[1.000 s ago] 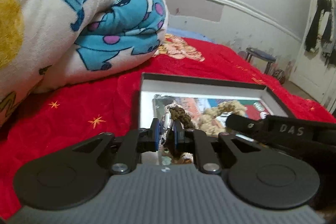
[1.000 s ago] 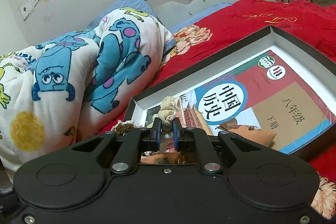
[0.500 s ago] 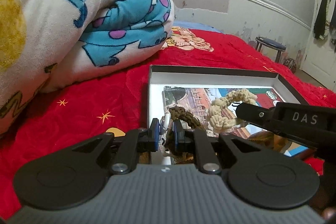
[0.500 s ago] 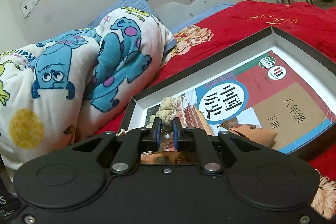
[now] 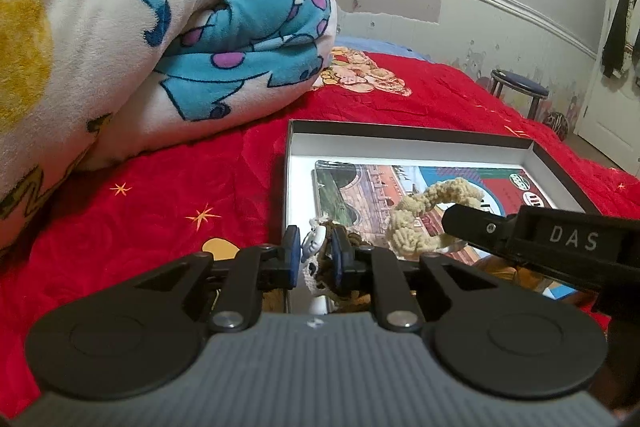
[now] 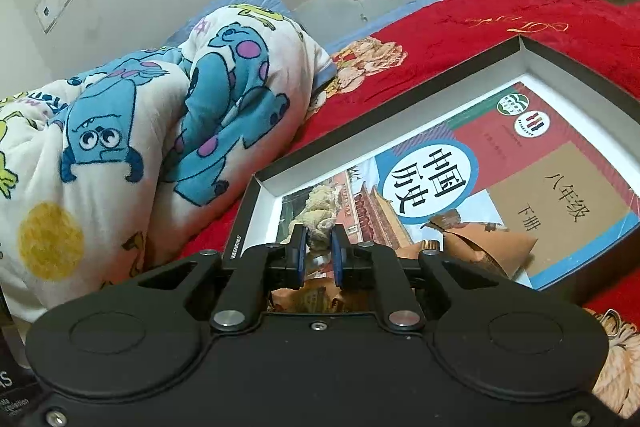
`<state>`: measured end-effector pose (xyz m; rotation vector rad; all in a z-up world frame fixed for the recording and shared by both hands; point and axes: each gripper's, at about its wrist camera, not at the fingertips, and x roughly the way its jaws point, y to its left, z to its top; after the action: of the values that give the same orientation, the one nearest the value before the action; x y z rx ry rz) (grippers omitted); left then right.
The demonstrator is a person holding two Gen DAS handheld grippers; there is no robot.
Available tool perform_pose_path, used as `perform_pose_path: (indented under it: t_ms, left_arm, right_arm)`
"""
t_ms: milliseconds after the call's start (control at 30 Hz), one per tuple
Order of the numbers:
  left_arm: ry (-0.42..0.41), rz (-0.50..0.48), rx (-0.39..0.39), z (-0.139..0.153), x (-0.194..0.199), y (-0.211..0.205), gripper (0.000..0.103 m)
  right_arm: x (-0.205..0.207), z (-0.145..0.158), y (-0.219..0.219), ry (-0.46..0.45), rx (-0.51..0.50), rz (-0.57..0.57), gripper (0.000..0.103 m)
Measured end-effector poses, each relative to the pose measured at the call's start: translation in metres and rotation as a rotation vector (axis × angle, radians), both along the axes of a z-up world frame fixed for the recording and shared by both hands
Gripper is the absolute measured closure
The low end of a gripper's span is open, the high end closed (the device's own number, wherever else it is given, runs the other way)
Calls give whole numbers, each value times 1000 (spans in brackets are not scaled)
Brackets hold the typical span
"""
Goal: Organize objects
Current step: 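Open both tools to drop the scrunchies into the box, then move both open tools back over the scrunchie pile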
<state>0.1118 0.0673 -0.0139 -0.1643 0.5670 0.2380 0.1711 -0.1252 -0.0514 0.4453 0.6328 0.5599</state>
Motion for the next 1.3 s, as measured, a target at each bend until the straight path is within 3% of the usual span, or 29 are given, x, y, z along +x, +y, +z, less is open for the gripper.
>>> perform_pose_path:
  t_ms: [200, 333, 567, 833, 1000, 1133, 1300]
  left_arm:
    - [-5, 1, -14, 2, -2, 1, 73]
    - [-28, -5, -23, 10, -5, 2, 61]
    - [-69, -48, -19, 24, -17, -1, 50]
    - [-81, -87, -63, 41, -45, 3, 39]
    - [-113, -115, -18, 51, -82, -2, 38]
    - [-93, -163, 26, 57, -98, -6, 36]
    - [-49, -195, -2, 53, -98, -12, 29]
  right_arm:
    - [0, -1, 2, 8, -7, 9, 86]
    - [-1, 0, 3, 0, -4, 13, 85]
    - [-7, 4, 0, 7, 44, 33, 72]
    - [-31, 36, -22, -38, 92, -2, 69]
    - [-54, 58, -37, -49, 60, -25, 69]
    - [-72, 69, -47, -43, -10, -11, 69]
    - [-110, 59, -69, -2, -79, -3, 66]
